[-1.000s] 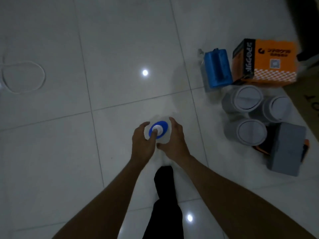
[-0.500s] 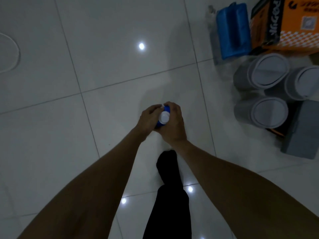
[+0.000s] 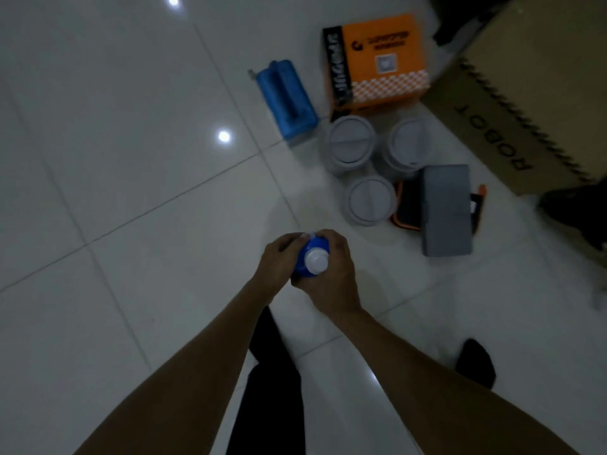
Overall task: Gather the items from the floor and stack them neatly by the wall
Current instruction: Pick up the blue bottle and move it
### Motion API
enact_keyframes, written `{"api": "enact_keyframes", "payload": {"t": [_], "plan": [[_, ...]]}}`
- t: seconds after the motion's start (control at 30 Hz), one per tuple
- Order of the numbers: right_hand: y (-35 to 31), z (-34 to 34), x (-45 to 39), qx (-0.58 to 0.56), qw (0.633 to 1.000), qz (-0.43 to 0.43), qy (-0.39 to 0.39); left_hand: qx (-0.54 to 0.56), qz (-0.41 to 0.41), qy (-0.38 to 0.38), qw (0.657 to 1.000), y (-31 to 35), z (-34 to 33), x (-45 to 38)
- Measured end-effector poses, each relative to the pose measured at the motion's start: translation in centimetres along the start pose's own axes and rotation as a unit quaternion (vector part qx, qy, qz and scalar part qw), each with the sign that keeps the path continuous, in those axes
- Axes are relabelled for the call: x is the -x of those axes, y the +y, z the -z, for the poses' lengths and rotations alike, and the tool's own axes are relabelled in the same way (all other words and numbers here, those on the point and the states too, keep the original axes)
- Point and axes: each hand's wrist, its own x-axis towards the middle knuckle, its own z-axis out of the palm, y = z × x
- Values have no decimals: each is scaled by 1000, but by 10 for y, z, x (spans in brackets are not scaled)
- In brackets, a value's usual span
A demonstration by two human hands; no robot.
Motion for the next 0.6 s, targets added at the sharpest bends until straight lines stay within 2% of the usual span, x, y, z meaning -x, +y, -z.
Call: {"api": "enact_keyframes", "payload": {"t": [0.2, 0.33, 0.6], "plan": [[44, 137, 45, -28, 998, -28, 50, -18, -13, -50, 998, 16, -142, 46], [83, 223, 84, -48, 991, -59, 111, -49, -3, -101, 994, 16, -244, 72], [187, 379, 150, -89, 956, -141, 240, -161, -16, -225, 961, 7, -451, 105]]}}
